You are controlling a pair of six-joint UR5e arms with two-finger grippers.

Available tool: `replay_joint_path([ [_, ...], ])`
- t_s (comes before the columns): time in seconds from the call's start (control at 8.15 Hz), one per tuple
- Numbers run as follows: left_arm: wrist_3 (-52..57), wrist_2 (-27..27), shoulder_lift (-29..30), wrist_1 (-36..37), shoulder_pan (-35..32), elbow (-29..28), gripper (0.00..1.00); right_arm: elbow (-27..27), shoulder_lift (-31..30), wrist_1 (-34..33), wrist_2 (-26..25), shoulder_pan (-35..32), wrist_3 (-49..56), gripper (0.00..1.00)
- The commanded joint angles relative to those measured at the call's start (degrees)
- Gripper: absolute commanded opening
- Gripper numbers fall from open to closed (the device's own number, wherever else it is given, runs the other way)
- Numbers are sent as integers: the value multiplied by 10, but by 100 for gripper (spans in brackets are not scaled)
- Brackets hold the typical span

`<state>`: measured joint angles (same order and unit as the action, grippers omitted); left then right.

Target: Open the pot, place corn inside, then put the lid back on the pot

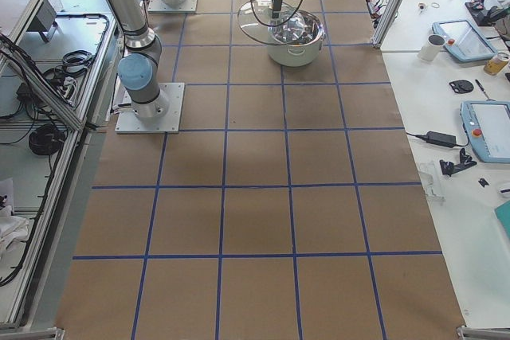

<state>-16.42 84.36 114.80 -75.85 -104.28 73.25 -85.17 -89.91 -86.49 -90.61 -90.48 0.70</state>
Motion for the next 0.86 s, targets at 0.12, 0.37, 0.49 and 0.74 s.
replay_joint_path([
  [0.12,-72,-2,48,27,-47,-21,12,1,0,-3,1,0,0,34],
  [0.37,-74,3,66,33,-60,-19,13,0,0,-2,0,0,0,34],
  [0.49,-70,4,66,31,-60,-18,13,0,0,-2,-1,0,0,34],
  [0.74,-70,4,66,35,-62,-17,14,0,0,1,-4,0,0,34],
])
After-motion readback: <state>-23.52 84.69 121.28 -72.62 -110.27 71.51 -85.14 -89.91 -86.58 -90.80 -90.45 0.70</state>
